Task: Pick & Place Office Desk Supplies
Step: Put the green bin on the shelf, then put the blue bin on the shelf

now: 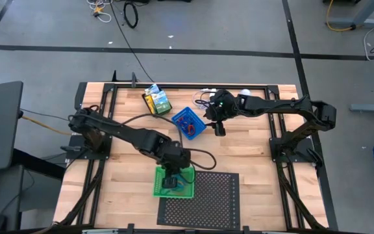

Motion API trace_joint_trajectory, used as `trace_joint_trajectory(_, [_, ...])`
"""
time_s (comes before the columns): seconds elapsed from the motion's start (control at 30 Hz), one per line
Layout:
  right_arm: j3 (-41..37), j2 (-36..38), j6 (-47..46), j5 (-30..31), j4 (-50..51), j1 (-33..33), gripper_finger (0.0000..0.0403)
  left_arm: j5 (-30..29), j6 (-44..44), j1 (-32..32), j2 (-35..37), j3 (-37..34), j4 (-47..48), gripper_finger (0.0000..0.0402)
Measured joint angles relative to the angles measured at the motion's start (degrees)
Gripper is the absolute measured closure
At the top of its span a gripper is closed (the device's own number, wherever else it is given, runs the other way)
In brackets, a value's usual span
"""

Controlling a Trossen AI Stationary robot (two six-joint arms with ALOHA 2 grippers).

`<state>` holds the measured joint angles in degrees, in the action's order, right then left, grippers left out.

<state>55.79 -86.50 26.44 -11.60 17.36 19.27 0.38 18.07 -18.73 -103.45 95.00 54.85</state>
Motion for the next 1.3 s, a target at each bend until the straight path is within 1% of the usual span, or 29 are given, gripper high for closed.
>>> trace_joint_trajectory(0.2, [0.00,0.00,0.01,0.00,0.05,0.00,0.0197,4.99,-4.05,0.10,-4.43,0.97,-1.21,0.0400])
trace_joint_trajectory(0.3, [0.00,0.00,0.01,-0.02,0.04,0.00,0.0197,5.68,-6.16,0.06,-5.14,1.89,-0.65,0.0400])
trace_joint_trajectory(0.37, [0.00,0.00,0.00,-0.02,0.04,0.00,0.0197,5.79,-6.60,0.10,-5.37,2.49,-0.66,0.0400])
trace_joint_trajectory(0.43, [0.00,0.00,0.00,-0.04,0.00,0.00,0.0197,4.60,-6.72,0.07,-5.43,3.17,-0.68,0.0398])
trace_joint_trajectory(0.5, [0.00,0.00,-0.01,-0.07,0.04,0.00,0.0197,2.84,-7.25,0.05,-5.41,3.49,-0.82,0.0387])
trace_joint_trajectory(0.83, [0.00,0.00,-0.07,-0.17,0.37,0.00,0.0197,1.27,-9.03,0.05,-5.13,3.50,-1.00,0.0301])
trace_joint_trajectory(1.03, [0.00,0.00,0.42,-0.15,0.99,-0.02,0.0197,-2.87,-9.65,-0.04,-2.26,3.50,-0.19,0.0233])
trace_joint_trajectory(1.17, [0.00,0.00,1.49,0.44,2.03,-0.13,0.0197,-7.55,-11.57,-0.06,0.26,3.50,0.29,0.0185])
trace_joint_trajectory(1.3, [0.00,0.00,2.77,3.44,2.56,-1.00,0.0197,-16.96,-13.73,-0.10,4.29,3.50,1.77,0.0149])
